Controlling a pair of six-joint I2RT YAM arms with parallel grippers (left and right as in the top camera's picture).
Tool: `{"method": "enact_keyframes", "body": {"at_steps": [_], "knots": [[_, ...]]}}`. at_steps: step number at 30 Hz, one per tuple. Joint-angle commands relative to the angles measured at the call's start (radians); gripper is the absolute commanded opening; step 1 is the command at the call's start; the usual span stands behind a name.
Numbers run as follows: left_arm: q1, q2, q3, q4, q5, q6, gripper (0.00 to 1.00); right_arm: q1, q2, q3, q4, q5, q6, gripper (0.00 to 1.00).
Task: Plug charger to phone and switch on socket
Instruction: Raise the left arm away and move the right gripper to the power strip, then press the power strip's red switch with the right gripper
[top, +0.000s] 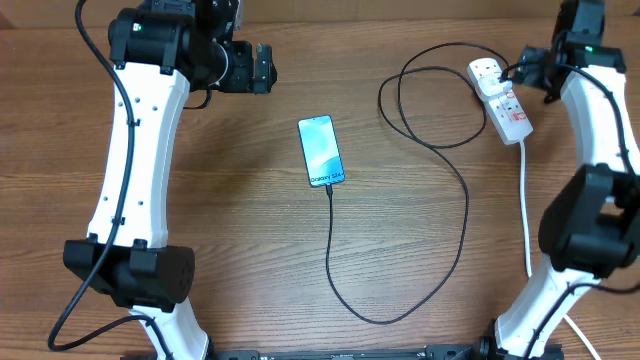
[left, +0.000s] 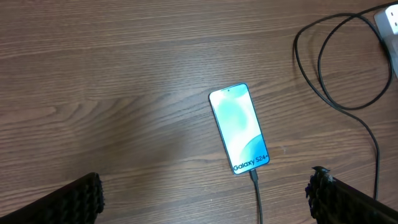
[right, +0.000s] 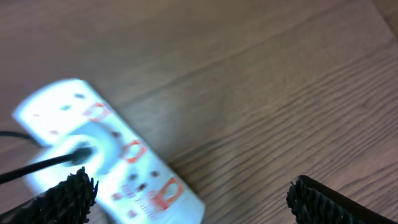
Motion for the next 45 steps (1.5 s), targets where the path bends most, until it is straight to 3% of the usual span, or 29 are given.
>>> {"method": "enact_keyframes", "body": {"at_steps": [1, 18, 45], "knots": [[0.0, 0.009, 0.002, 0.001, -0.013, -0.01, 1.0, -0.033, 0.046, 0.005, 0.013, 0.046, -0.012, 1.0], [0.0, 0.009, 0.002, 0.0, -0.012, -0.01, 1.0, -0.049, 0.192, 0.001, 0.107, -0.097, 0.0, 1.0], [0.0, 0.009, 0.002, 0.0, -0.012, -0.01, 1.0, -0.049, 0.209, -0.039, 0.123, -0.263, -0.002, 1.0]]}}
